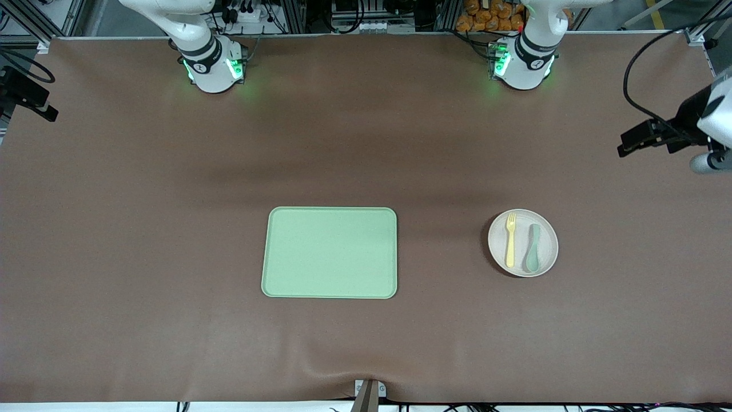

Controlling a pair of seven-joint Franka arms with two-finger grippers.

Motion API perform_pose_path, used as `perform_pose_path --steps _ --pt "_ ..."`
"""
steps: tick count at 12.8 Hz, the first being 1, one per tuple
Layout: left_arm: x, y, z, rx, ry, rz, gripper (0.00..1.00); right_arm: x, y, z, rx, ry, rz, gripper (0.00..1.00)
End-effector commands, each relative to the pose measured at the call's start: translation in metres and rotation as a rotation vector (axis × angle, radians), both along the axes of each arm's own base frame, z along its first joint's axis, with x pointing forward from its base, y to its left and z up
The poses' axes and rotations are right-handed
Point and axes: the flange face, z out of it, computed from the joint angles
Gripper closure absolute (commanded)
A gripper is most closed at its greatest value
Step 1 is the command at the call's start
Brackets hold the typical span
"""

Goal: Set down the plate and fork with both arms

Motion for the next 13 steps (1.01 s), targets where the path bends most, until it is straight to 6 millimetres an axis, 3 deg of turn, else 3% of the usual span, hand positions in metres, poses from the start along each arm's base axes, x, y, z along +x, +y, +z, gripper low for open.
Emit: perform_pose_path --steps 1,5,9,13 --pt "0.002 0.022 -0.041 -0.035 -0.011 -0.012 0.00 -0.003 0.001 0.001 0.006 0.002 -0.005 0.00" --pt "0.003 0.055 -0.128 -0.112 -0.035 -0.006 0.00 -0.002 0.001 0.000 0.006 0.003 -0.004 0.00" --pt "0.024 0.086 -0.205 -0.153 -0.040 -0.166 0.00 -0.002 0.002 0.000 0.007 0.005 -0.002 0.00" --pt "0.040 0.083 -0.272 -0.216 -0.045 -0.177 0.00 -0.002 0.003 0.000 0.008 0.003 0.003 0.00"
